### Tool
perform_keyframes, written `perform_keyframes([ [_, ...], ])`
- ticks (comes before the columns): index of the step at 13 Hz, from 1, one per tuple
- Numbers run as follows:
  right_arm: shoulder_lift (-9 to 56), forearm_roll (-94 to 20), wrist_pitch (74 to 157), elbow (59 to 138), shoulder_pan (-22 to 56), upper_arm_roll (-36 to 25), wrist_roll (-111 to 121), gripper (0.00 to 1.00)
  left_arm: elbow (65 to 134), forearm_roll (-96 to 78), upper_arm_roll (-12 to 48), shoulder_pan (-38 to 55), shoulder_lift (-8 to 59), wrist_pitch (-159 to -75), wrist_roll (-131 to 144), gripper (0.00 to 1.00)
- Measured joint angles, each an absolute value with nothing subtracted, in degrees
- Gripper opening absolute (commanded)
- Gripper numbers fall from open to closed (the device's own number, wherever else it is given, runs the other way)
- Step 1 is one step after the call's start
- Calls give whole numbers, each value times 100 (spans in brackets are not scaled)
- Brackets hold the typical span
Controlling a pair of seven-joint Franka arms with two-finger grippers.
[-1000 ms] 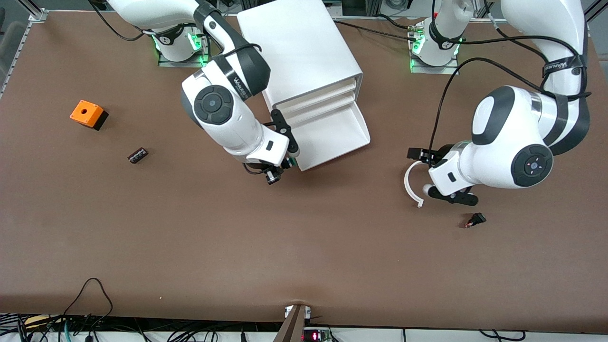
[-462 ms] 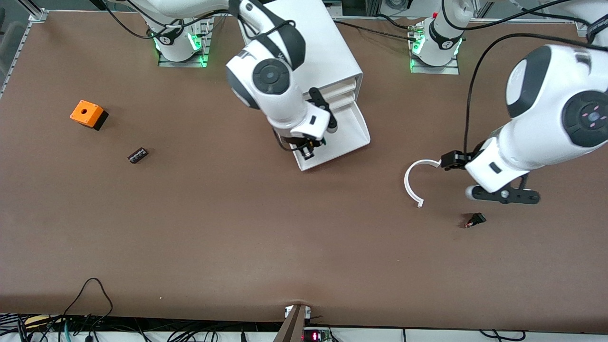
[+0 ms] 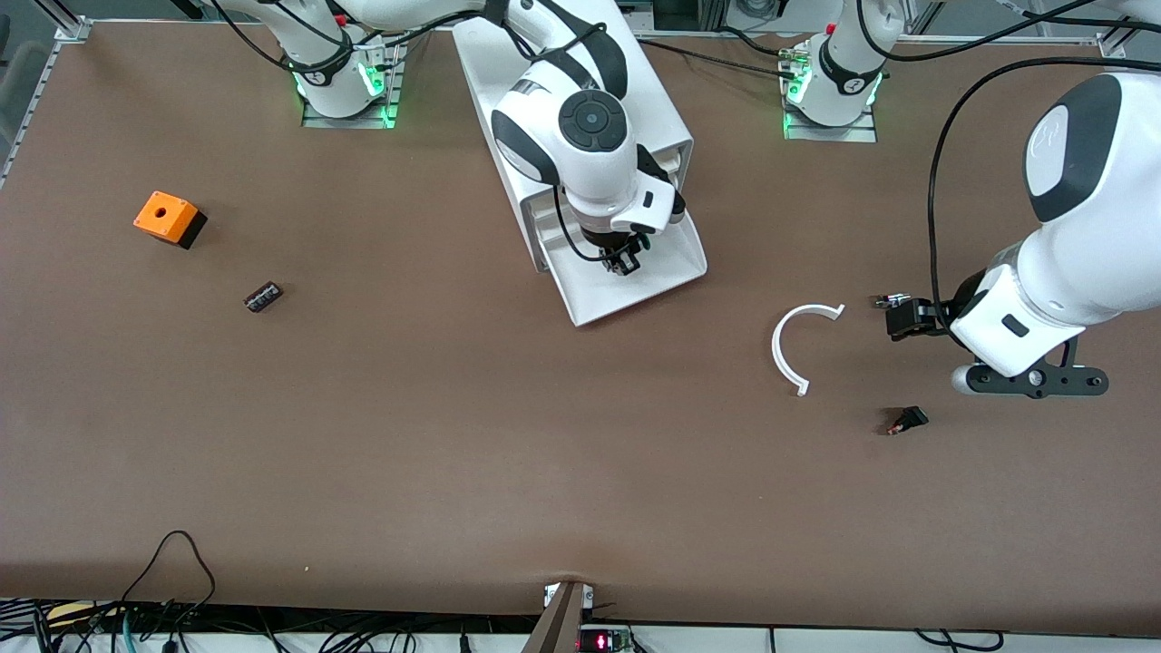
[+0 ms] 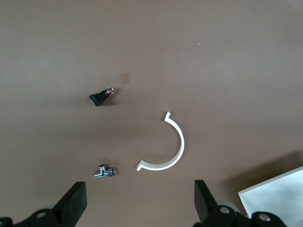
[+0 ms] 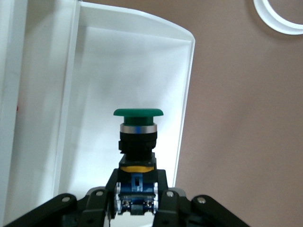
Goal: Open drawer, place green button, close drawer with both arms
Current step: 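Lower the green button into the open drawer with the right gripper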
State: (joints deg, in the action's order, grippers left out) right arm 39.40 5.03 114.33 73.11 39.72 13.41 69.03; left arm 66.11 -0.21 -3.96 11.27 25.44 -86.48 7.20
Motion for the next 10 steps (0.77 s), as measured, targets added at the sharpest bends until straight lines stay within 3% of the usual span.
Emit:
perform_keyframes([
  [10, 4501, 520, 11736, 7316, 4017, 1215, 6693, 27, 6612, -21, -403, 917, 2574, -8647, 747, 100],
])
